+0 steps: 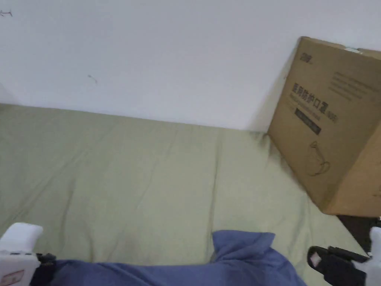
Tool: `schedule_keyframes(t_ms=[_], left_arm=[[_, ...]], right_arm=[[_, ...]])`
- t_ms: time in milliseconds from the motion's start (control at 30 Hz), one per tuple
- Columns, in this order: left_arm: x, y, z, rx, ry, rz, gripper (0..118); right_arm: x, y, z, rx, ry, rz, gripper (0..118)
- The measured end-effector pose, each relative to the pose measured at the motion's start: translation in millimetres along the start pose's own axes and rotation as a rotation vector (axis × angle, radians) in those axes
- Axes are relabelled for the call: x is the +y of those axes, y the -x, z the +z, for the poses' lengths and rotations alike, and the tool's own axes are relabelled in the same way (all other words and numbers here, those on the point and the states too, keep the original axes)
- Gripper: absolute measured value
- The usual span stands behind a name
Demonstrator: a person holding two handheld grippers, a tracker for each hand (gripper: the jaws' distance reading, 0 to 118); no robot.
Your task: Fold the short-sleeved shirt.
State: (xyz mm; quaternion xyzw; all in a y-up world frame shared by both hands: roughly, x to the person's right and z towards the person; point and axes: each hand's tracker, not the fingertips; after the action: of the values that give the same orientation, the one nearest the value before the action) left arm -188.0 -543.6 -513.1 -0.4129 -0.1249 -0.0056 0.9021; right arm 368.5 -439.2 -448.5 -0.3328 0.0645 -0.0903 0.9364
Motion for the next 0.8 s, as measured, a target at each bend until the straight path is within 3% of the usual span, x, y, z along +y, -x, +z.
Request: schedule_keyframes(t_ms=[33,67,133,200,267,367,467,533,567,600,633,667,733,800], left_arm=[[0.2,-0.5,7.7,0.003,-0.019,0.0,1],[0.4,-1.7,12.1,0.0,-0.03,0.005,1],[0.9,-7.3,24.3,-0.013,-0.041,0.01,1],[0.2,-9.9,31.7,-0.033,-0.044,0.017,1],[1.6,-8.3,33.7,-0.042,-0.046,0.019,1],[2.3,-5.1,30.7,-0.047,-0.026,0.038,1],[3.3,-2.6,24.5,-0.026,-0.015,0.037,1],[3.1,2.3,18.4,-0.011,-0.001,0.033,1],[2.9,2.3,17.3,-0.001,0.005,0.031,1],[2.6,2.4,16.6,0.01,0.015,0.029,1],[0.8,5.3,16.3,0.015,0.02,0.028,1],[0.3,5.9,16.7,0.02,0.023,0.029,1],[-1.1,7.4,18.3,0.024,0.03,0.053,1],[-5.0,10.3,23.5,0.017,0.027,0.087,1]], right_arm=[[13.1,-10.3,-23.0,-0.011,0.078,0.012,15],[21.7,-18.2,-44.9,-0.018,0.15,0.005,40],[31.0,-38.7,-97.0,-0.047,0.32,-0.041,116],[31.4,-56.3,-129.7,-0.071,0.327,-0.093,117],[31.4,-69.6,-167.2,-0.154,0.387,-0.116,117],[29.1,-78.0,-211.2,-0.187,0.466,-0.119,117],[23.2,-64.2,-239.2,-0.213,0.553,-0.035,115],[17.9,-49.1,-245.2,-0.243,0.579,0.043,106],[17.7,-41.9,-237.8,-0.272,0.534,0.075,92],[20.1,-36.9,-231.0,-0.237,0.5,0.072,68],[22.7,-33.4,-223.1,-0.191,0.493,0.068,17],[26.0,-32.7,-214.6,-0.144,0.483,0.064,0],[29.2,-33.5,-196.0,-0.041,0.477,0.009,0],[32.4,-35.8,-175.4,-0.029,0.412,-0.063,0]])
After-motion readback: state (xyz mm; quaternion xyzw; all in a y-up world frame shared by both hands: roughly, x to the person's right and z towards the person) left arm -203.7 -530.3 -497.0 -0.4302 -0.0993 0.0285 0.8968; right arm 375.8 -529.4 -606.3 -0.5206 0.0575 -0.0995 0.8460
